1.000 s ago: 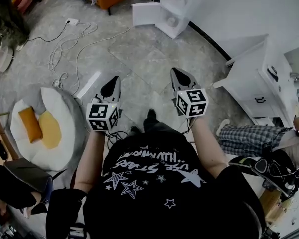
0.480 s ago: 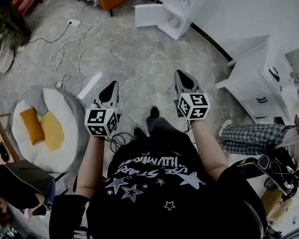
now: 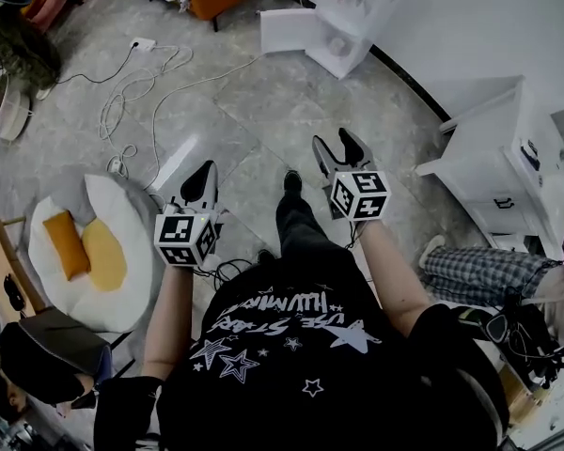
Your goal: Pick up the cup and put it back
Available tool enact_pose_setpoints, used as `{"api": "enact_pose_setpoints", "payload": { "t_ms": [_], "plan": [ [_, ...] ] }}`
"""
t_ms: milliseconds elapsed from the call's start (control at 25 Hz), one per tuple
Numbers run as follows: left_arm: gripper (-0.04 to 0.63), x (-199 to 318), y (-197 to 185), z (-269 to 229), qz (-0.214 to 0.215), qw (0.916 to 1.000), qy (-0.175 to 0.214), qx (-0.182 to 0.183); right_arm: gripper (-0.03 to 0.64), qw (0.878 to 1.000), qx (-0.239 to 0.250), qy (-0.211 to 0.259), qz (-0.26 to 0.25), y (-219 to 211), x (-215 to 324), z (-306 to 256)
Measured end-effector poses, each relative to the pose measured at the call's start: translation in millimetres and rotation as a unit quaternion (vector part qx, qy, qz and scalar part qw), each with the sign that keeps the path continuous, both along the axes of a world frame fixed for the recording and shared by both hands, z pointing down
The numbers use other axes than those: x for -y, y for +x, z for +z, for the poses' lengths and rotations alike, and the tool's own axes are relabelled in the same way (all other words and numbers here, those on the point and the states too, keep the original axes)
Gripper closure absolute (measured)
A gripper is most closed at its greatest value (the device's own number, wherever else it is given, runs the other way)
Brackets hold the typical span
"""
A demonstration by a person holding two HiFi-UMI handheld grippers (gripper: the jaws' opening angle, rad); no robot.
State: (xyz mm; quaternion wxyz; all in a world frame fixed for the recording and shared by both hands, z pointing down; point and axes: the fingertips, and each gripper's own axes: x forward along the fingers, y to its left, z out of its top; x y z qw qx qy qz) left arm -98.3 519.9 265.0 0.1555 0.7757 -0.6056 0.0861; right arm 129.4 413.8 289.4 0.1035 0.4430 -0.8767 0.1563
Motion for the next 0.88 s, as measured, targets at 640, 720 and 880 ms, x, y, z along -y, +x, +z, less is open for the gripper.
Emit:
{"api": "enact_pose_setpoints", "payload": {
  "t_ms": [640,720,880],
  "plan": [
    [0.586,261.2,20.3,-5.0,-0.012,0.9998,-0.011,0.008,0.273,0.997,0.022,-0.074,0.026,24.4,245.4,54.1],
    [0.586,288.9,31.1,-9.4,-0.003,0.9999,-0.007,0.011,0.273,0.996,0.03,-0.079,0.032,32.8,270.2,56.1],
    [0.586,328.2,40.8,-14.0,0.015,0.9996,0.003,0.023,0.273,0.995,0.032,-0.09,0.041,45.4,307.8,66.4]
  ]
}}
